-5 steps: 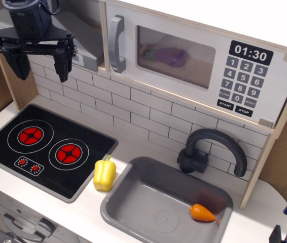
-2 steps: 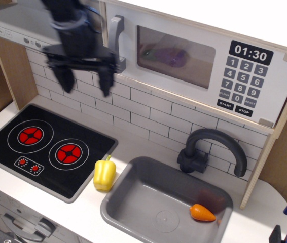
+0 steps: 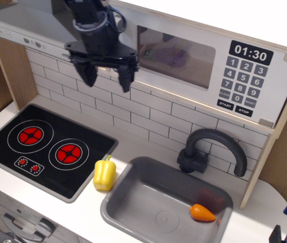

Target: Open microwave

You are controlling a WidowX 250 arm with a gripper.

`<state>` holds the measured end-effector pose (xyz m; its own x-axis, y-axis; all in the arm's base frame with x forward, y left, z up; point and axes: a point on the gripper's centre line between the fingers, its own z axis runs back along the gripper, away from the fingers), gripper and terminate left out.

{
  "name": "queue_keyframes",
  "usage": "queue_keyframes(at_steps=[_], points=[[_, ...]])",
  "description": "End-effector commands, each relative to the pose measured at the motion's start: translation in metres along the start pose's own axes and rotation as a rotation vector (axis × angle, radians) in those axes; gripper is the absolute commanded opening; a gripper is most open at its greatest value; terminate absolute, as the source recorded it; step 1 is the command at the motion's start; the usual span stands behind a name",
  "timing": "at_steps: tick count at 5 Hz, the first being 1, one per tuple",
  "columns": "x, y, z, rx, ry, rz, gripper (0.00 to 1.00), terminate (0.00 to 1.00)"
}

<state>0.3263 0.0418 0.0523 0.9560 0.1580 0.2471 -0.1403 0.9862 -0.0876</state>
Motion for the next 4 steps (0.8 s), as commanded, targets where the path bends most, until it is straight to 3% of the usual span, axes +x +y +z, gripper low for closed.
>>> queue_keyframes(at_steps=[1,4], points=[[0.030,0.000,0.027,0.055,-0.148,0.008,1.00,0.00],[0.052,0.006,0.041,0.098,-0.267,0.041,1.00,0.00]])
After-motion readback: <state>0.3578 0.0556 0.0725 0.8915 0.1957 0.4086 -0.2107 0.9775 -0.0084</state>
